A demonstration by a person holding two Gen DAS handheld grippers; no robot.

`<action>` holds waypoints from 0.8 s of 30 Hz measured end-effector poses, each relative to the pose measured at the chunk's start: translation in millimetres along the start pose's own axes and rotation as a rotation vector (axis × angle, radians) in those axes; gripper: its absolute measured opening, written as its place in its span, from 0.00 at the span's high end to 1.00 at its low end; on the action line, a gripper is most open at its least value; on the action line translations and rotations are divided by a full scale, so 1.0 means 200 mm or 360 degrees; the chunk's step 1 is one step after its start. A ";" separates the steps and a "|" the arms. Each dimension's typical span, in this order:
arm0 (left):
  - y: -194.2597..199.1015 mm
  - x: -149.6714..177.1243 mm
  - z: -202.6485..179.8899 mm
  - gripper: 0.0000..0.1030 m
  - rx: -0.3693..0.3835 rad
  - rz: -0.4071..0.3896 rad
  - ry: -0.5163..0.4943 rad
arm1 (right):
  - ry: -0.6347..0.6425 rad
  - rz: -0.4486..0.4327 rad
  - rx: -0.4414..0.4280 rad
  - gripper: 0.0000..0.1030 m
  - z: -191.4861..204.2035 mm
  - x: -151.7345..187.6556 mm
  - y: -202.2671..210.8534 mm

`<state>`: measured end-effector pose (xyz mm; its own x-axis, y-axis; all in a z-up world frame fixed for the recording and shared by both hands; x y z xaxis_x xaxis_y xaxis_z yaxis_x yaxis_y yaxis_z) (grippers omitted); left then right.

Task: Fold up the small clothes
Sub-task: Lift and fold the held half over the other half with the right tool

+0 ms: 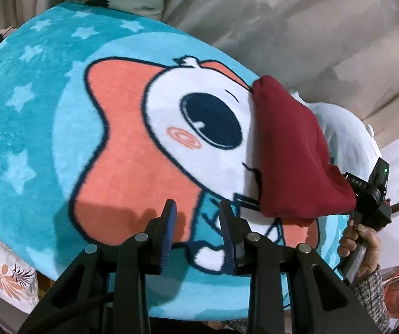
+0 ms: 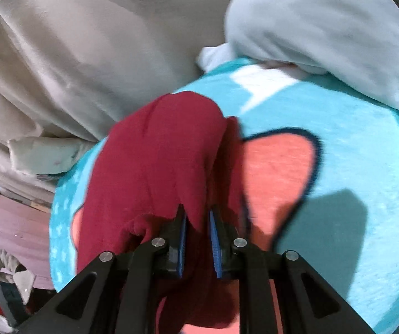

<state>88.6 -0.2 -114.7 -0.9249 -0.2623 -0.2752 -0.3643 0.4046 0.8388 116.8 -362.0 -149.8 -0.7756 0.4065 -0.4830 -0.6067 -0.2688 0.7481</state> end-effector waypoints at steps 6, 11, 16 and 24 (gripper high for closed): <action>-0.03 0.04 -0.14 0.67 -0.0012 -0.0002 -0.0078 | 0.0020 -0.0110 0.0088 0.80 -0.06 -0.05 0.21; -0.07 0.06 -0.22 0.67 -0.0023 0.0012 -0.0110 | 0.0160 -0.0311 -0.0130 0.79 0.21 -0.11 0.46; -0.07 0.08 -0.27 0.66 -0.0048 -0.0007 -0.0161 | 0.0253 -0.0141 -0.0527 0.78 0.45 -0.01 0.32; 0.00 0.08 -0.14 0.62 -0.0158 -0.0072 -0.0082 | -0.0054 0.0096 -0.0322 1.00 0.06 0.20 -0.03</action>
<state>76.5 -29.8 -105.5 -0.9130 -0.2318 -0.3356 -0.3957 0.3037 0.8667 90.4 -334.4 -168.3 -0.8073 0.4127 -0.4219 -0.5846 -0.4619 0.6670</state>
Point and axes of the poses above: each gripper's, at about its wrist camera, not at the fingertips, and y roughly against the way its jaws point, z to its left, x to its underside, the point moved 5 cm from there along -y, roughly the way its jaws point, and after that the axes turned 8 degrees about y, right-handed, at the moved point
